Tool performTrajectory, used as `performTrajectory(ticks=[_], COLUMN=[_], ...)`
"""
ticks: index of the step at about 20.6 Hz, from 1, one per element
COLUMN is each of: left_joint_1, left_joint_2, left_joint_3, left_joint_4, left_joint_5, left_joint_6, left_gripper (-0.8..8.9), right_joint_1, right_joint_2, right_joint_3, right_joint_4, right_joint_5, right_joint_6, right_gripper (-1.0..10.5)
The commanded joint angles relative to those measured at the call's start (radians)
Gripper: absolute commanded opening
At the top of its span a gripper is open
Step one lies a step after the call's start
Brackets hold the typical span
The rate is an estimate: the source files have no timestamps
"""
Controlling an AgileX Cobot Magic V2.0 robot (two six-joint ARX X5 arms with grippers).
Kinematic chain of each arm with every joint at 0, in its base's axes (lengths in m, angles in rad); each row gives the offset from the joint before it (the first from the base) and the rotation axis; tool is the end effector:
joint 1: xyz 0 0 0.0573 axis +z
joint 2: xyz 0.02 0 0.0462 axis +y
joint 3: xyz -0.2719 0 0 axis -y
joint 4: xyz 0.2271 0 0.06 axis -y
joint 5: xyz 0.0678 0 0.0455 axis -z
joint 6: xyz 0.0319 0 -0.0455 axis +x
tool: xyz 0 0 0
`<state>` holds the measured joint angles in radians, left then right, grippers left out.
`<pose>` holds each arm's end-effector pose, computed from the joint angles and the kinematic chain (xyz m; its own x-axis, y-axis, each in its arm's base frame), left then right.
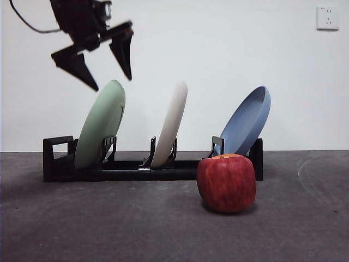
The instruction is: Take the green plate from the plate rack,put the plate on the table,take the apple from the table,put the apple in the plate
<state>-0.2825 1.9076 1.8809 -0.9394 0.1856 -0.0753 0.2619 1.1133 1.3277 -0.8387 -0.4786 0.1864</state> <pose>0.3776 -0.1157 0.3325 0.4852 -0.3330 -0.8085 0.3142 0.9293 -0.1942 0.1768 0.0626 0.3982 0.5764 0.6313 -0.5189 -0.4759 0.7755 0.4149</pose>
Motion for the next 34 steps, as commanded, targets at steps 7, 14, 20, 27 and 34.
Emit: performTrajectory(ticks=[7, 14, 20, 27, 34], left_joint_1=[0.000, 0.000, 0.000, -0.014, -0.071], left_joint_2=[0.023, 0.023, 0.016, 0.003, 0.003], left_joint_3=[-0.003, -0.003, 0.001, 0.180, 0.590], left_joint_4=[-0.004, -0.006, -0.009, -0.033, -0.298], left_joint_5=[-0.003, -0.002, 0.050, 0.084, 0.196], left_joint_6=[0.028, 0.028, 0.026, 0.021, 0.093], left_gripper=[2.16, -0.13, -0.13, -0.12, -0.12], right_joint_1=[0.002, 0.001, 0.001, 0.002, 0.002], right_joint_2=[0.004, 0.004, 0.008, 0.016, 0.016], right_joint_3=[0.005, 0.005, 0.005, 0.005, 0.005], right_joint_4=[0.001, 0.003, 0.001, 0.001, 0.001], right_joint_5=[0.026, 0.029, 0.050, 0.049, 0.049], right_joint_6=[-0.007, -0.007, -0.007, -0.007, -0.007], right_gripper=[5.6, 5.6, 5.6, 5.6, 5.6])
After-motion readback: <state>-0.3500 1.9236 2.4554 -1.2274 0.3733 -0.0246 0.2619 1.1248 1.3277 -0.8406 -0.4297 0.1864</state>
